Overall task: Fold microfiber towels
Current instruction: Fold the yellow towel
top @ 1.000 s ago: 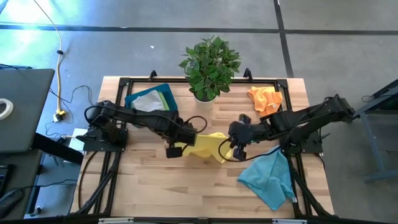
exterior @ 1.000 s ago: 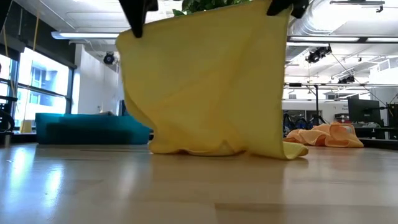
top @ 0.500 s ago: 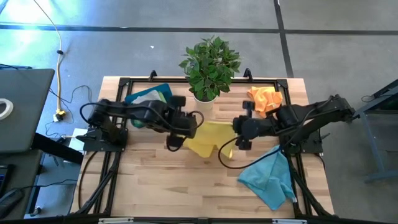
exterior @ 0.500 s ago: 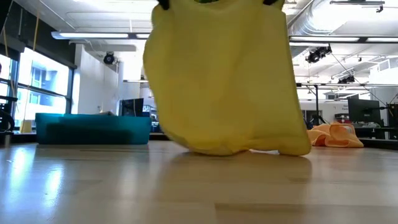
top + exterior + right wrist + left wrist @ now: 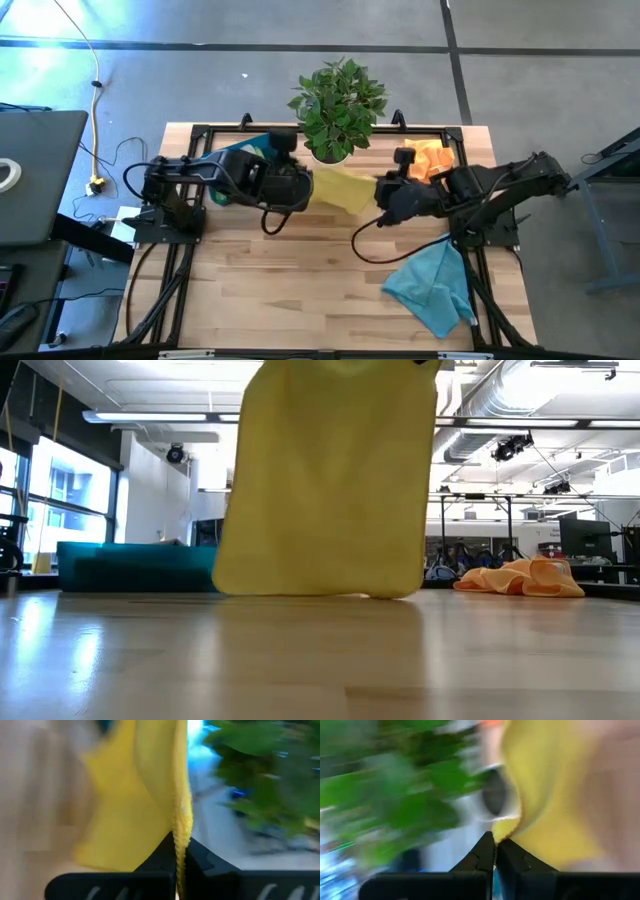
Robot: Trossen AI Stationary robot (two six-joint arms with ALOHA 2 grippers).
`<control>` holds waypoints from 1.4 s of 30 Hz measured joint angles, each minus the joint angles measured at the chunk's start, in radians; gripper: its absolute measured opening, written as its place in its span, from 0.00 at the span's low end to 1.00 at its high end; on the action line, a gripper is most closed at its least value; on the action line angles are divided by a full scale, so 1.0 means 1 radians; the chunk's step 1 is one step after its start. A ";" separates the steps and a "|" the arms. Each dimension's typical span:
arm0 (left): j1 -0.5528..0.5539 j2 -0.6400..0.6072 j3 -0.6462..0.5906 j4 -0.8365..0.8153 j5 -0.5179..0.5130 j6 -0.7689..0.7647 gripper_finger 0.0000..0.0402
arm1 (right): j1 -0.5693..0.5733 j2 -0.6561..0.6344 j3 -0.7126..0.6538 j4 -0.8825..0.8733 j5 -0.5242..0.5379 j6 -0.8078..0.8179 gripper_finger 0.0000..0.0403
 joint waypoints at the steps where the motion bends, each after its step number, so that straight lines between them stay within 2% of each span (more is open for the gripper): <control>1: -0.002 -0.003 0.001 0.000 0.119 -0.009 0.00 | 0.000 0.000 0.005 0.005 -0.084 0.001 0.00; 3: -0.004 -0.008 0.003 0.000 0.364 -0.026 0.00 | 0.000 0.000 0.022 0.011 -0.285 -0.002 0.00; 4: -0.005 -0.009 0.003 0.000 0.453 -0.028 0.00 | 0.001 0.000 0.029 0.025 -0.377 -0.009 0.00; 5: -0.006 -0.009 0.003 0.000 0.505 -0.029 0.00 | 0.001 0.000 0.034 0.034 -0.430 -0.017 0.00; 6: -0.006 -0.008 0.003 0.000 0.511 -0.029 0.00 | 0.002 0.000 0.039 0.033 -0.433 -0.026 0.00; 7: -0.006 -0.008 0.003 0.000 0.464 -0.025 0.00 | 0.002 0.000 0.046 0.029 -0.384 -0.032 0.00; 8: -0.005 -0.008 0.003 0.000 0.376 -0.023 0.00 | 0.000 0.000 0.051 0.030 -0.294 -0.034 0.00; 10: -0.004 -0.008 0.003 0.000 0.106 -0.039 0.00 | -0.002 0.000 0.061 0.033 -0.056 -0.015 0.00; 11: -0.003 -0.008 0.003 0.000 -0.023 -0.064 0.00 | -0.003 0.000 0.063 0.033 0.028 0.010 0.00; 12: -0.002 -0.008 0.003 0.000 -0.123 -0.087 0.00 | -0.004 0.000 0.067 0.032 0.049 0.028 0.00; 13: -0.002 -0.009 0.003 0.000 -0.154 -0.092 0.00 | -0.005 0.000 0.074 0.030 0.000 0.040 0.00; 14: -0.005 -0.010 0.003 0.000 -0.118 -0.078 0.00 | -0.007 0.000 0.083 0.029 -0.099 0.045 0.00; 17: -0.029 -0.016 0.002 0.000 0.204 -0.015 0.00 | -0.005 0.000 0.110 0.028 -0.413 0.019 0.00; 18: -0.034 -0.019 0.002 0.000 0.289 0.008 0.00 | -0.005 0.000 0.114 0.029 -0.455 0.001 0.00; 19: -0.040 -0.023 0.002 0.000 0.330 0.022 0.00 | -0.004 0.000 0.116 0.029 -0.458 -0.004 0.00; 21: -0.046 -0.026 0.003 0.000 0.288 0.025 0.00 | -0.005 0.001 0.127 0.014 -0.390 -0.002 0.00; 24: -0.043 -0.023 0.002 0.000 0.087 0.021 0.00 | -0.016 -0.001 0.143 0.003 -0.279 -0.021 0.00; 27: -0.025 -0.024 0.002 0.000 -0.057 0.042 0.00 | -0.039 0.001 0.143 -0.002 -0.231 -0.087 0.00; 29: -0.009 -0.023 0.002 0.000 -0.112 0.048 0.00 | -0.055 0.000 0.143 -0.004 -0.197 -0.139 0.00; 37: 0.065 -0.023 0.002 0.000 -0.152 0.042 0.00 | -0.122 0.000 0.142 -0.016 -0.035 -0.295 0.00; 40: 0.080 -0.023 0.002 0.000 -0.153 0.002 0.00 | -0.137 0.006 0.142 -0.026 -0.044 -0.276 0.00; 42: 0.082 -0.023 0.002 0.000 -0.104 -0.035 0.00 | -0.136 0.014 0.141 -0.053 -0.071 -0.232 0.00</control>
